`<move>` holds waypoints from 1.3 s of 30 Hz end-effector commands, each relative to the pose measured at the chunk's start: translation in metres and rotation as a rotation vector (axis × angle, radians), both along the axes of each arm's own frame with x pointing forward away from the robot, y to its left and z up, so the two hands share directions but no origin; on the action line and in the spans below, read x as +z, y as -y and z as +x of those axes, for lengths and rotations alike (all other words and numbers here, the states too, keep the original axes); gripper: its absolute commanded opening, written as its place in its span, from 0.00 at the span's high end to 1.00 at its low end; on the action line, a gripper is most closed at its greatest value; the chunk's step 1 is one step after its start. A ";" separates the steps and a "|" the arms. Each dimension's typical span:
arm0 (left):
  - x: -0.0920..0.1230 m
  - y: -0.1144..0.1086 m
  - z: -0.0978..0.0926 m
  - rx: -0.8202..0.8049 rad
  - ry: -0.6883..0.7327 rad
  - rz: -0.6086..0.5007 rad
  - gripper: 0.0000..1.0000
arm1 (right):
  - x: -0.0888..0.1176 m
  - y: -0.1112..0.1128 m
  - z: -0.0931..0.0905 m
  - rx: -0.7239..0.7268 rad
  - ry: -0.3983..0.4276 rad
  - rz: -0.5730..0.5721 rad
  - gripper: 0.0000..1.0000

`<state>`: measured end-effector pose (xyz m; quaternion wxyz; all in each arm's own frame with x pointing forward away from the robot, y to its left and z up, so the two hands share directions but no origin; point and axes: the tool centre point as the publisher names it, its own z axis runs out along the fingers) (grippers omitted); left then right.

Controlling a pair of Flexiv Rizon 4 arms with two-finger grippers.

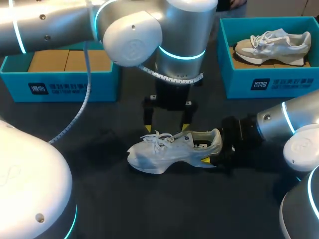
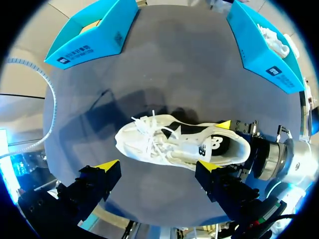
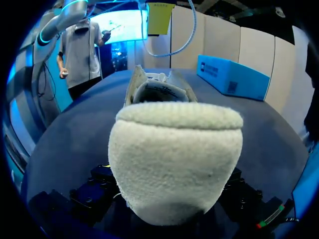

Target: Take the shoe out of the shoebox, open the shoe tongue, remove and reinsert the insole, then place the shoe into the shoebox

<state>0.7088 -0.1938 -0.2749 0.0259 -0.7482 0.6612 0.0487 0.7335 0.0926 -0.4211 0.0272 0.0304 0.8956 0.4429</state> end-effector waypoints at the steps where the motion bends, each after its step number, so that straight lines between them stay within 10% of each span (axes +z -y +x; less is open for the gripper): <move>1: 0.007 -0.006 -0.005 -0.031 -0.020 -0.073 0.00 | -0.004 -0.006 -0.001 -0.003 0.001 -0.005 1.00; 24: -0.053 0.060 0.008 -0.203 -0.049 -0.012 0.00 | -0.004 -0.006 -0.001 -0.003 0.001 -0.005 1.00; 39: -0.089 0.056 0.008 -0.180 -0.076 0.051 0.00 | -0.004 -0.006 -0.001 -0.003 0.001 -0.005 1.00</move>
